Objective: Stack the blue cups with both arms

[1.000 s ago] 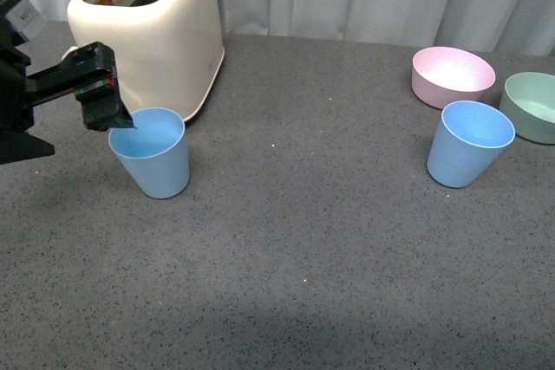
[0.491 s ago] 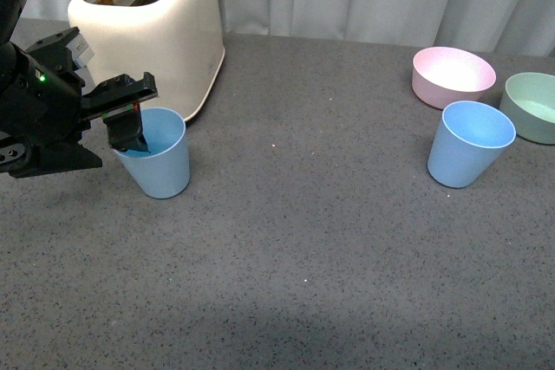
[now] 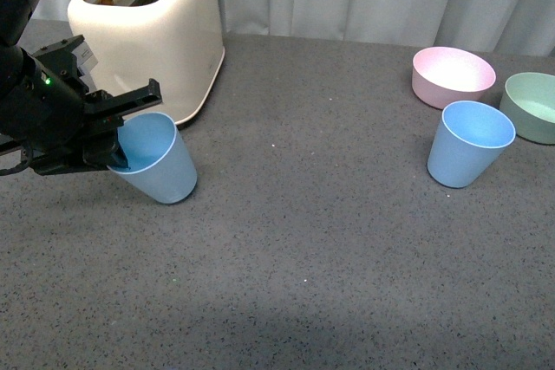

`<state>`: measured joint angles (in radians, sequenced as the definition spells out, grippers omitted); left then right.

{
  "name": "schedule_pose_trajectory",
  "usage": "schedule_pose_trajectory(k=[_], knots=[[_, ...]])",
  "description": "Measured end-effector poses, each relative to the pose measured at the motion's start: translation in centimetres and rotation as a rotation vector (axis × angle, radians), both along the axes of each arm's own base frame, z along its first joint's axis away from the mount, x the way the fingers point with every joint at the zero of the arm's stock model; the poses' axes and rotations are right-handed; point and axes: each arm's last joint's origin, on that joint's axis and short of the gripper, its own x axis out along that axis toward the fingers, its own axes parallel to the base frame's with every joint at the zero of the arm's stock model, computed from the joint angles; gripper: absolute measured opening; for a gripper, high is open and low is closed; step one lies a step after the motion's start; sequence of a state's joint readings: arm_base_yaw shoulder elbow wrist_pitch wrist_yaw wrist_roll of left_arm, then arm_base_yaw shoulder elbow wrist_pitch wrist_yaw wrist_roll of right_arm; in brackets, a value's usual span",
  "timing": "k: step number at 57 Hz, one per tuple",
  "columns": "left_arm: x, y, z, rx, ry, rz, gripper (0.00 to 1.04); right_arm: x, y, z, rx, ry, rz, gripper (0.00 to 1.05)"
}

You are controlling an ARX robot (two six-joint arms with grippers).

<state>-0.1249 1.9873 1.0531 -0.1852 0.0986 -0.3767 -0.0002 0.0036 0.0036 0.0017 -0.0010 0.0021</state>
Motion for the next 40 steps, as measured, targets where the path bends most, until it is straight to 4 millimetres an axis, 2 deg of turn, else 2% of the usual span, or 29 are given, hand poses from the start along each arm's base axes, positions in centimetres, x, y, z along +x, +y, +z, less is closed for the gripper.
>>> schedule_pose_trajectory(k=[8, 17, 22, 29, 40], knots=[[0.1, -1.2, 0.5, 0.0, 0.0, -0.024, 0.04, 0.0, 0.0, 0.0, 0.0, 0.0, 0.0, 0.95], [1.1, -5.5, 2.4, -0.01, -0.059, -0.084, 0.04, 0.0, 0.0, 0.0, 0.0, 0.0, 0.0, 0.95], [1.4, -7.6, 2.7, -0.017, -0.069, -0.11, 0.04, 0.0, 0.0, 0.0, 0.0, 0.0, 0.0, 0.95], [1.7, -10.7, 2.3, -0.021, -0.059, -0.15, 0.04, 0.0, 0.0, 0.0, 0.0, 0.0, 0.0, 0.95], [2.4, -14.3, 1.5, -0.014, -0.046, -0.179, 0.04, 0.0, 0.0, 0.0, 0.0, 0.0, 0.0, 0.95]])
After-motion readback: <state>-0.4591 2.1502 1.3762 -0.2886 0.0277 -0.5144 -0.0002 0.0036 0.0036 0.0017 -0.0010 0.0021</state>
